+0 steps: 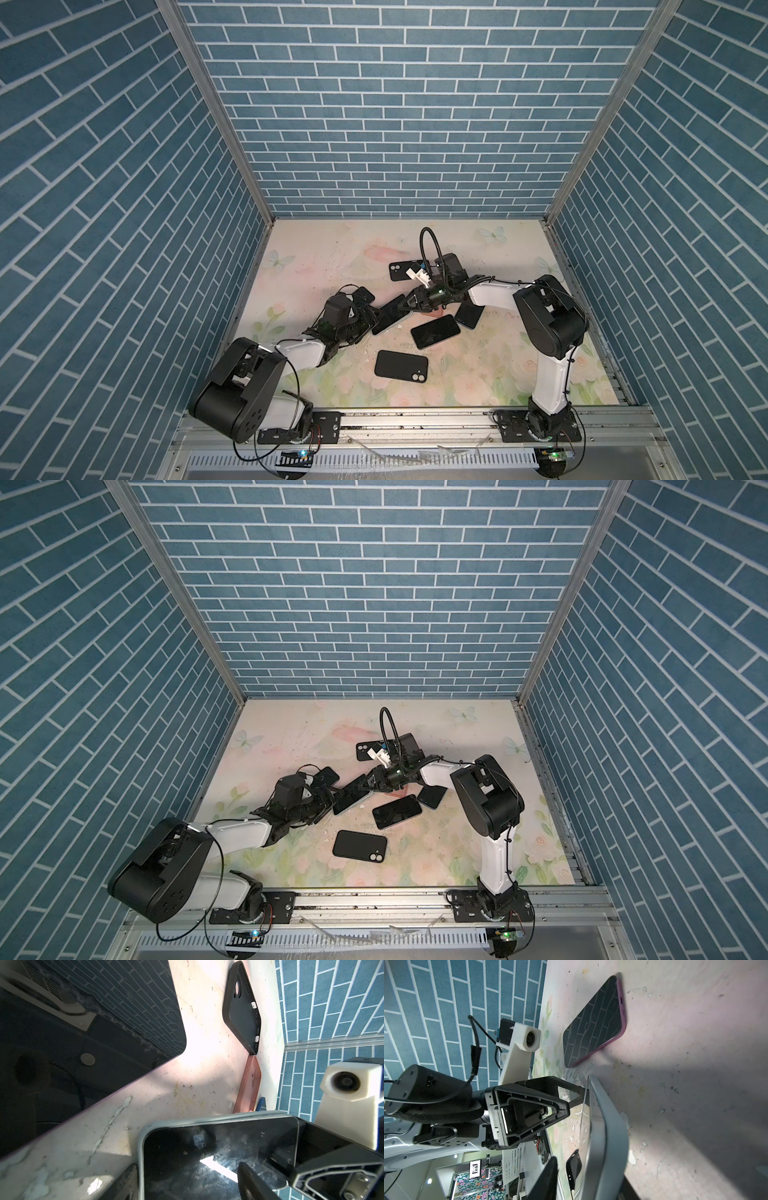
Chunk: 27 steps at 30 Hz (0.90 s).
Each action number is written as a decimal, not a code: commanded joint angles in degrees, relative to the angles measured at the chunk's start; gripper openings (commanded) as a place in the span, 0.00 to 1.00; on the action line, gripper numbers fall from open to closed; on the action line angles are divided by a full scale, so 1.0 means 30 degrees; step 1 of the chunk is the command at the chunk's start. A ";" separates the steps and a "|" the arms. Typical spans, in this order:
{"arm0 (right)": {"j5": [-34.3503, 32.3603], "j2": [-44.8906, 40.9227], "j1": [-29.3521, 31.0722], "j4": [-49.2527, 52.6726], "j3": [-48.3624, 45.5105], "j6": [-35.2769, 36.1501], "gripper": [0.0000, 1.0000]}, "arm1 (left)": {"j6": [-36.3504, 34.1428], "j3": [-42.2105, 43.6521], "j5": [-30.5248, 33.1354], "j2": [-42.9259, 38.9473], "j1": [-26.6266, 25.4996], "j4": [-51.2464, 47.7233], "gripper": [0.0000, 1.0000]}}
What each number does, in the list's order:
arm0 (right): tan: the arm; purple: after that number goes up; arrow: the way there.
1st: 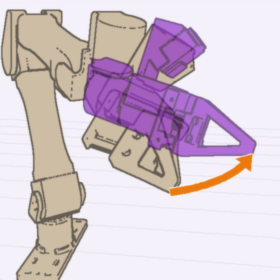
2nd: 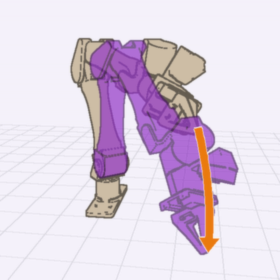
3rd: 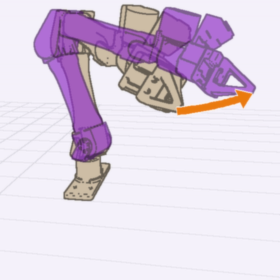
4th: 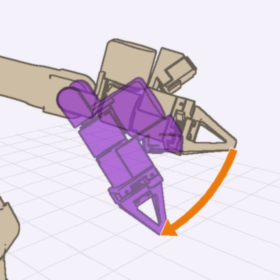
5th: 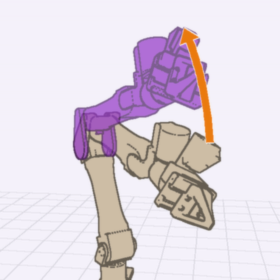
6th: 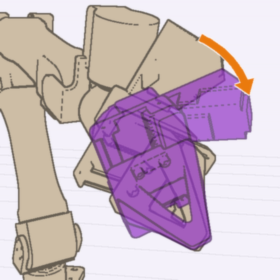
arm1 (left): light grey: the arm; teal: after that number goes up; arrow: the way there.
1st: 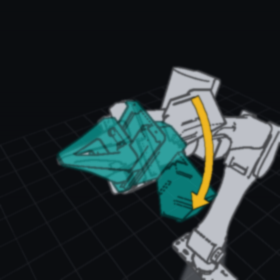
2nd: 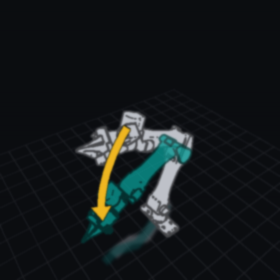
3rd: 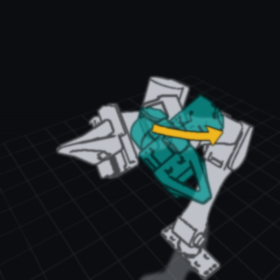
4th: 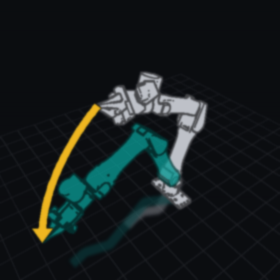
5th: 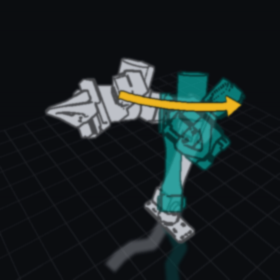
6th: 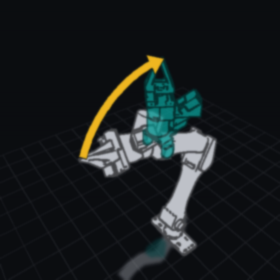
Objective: Put the phone into the phone case
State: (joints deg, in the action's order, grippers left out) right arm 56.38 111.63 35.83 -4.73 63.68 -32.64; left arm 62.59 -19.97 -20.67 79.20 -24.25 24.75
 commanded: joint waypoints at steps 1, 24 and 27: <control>0.0289 -0.0664 0.0037 -0.0572 -0.0104 -0.0075 0.27 | 0.0056 0.0573 0.0158 0.0586 -0.0109 -0.1515 0.77; -0.0841 -0.2055 -0.0411 0.2334 0.0955 0.2107 0.00 | -0.2166 -0.0016 0.0880 -0.3026 0.0734 -0.3029 0.93; 0.0100 -0.2750 -0.0987 0.2133 0.0951 0.1884 0.00 | -0.3931 -0.0701 0.0210 -0.4850 0.1425 -0.4214 1.00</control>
State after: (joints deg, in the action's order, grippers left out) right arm 52.12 107.98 34.70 2.72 64.58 -28.64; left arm 57.23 -20.05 -19.33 68.25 -21.43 16.91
